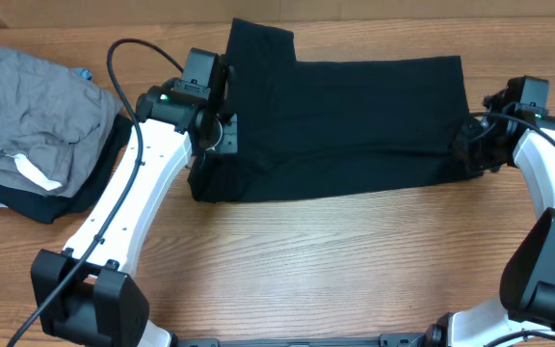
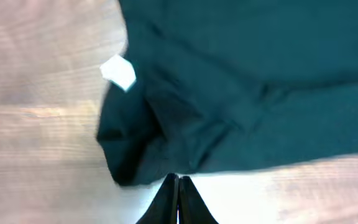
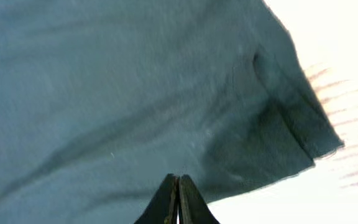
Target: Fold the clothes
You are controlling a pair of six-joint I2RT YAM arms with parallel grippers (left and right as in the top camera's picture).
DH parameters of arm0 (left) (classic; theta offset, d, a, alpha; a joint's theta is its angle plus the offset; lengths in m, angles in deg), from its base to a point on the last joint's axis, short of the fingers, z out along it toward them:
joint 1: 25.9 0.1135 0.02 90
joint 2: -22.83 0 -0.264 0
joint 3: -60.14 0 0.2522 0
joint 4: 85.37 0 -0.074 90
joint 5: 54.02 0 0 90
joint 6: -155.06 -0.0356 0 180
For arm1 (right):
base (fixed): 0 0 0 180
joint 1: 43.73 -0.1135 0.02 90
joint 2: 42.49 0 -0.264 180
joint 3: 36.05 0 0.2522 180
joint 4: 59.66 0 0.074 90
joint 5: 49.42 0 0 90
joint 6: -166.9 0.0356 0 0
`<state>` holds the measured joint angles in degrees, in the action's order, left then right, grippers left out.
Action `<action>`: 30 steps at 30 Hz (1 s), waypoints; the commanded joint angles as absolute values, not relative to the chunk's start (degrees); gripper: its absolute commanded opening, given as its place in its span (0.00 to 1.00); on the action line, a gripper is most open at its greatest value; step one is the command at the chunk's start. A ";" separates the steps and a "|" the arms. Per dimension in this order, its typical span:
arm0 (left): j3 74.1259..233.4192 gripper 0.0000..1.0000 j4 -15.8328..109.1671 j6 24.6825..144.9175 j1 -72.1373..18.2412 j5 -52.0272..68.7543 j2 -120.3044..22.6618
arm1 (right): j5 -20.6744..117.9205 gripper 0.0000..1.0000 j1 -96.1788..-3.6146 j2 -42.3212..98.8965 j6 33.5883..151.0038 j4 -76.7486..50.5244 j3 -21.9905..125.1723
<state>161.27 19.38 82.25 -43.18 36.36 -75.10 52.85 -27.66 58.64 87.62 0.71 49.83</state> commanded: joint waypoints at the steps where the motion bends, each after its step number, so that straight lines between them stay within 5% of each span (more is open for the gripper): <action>1: 160.42 0.04 18.07 83.50 -43.57 32.25 -75.32 | 53.36 0.04 -28.03 57.43 87.33 1.17 50.18; 13: 143.61 0.04 31.07 83.96 -43.55 29.96 -75.32 | 53.38 0.04 -28.05 60.52 87.29 0.67 50.05; 30: 140.72 0.09 38.11 83.91 -43.44 40.10 -80.72 | 53.38 0.04 -28.05 60.52 85.80 -0.21 47.30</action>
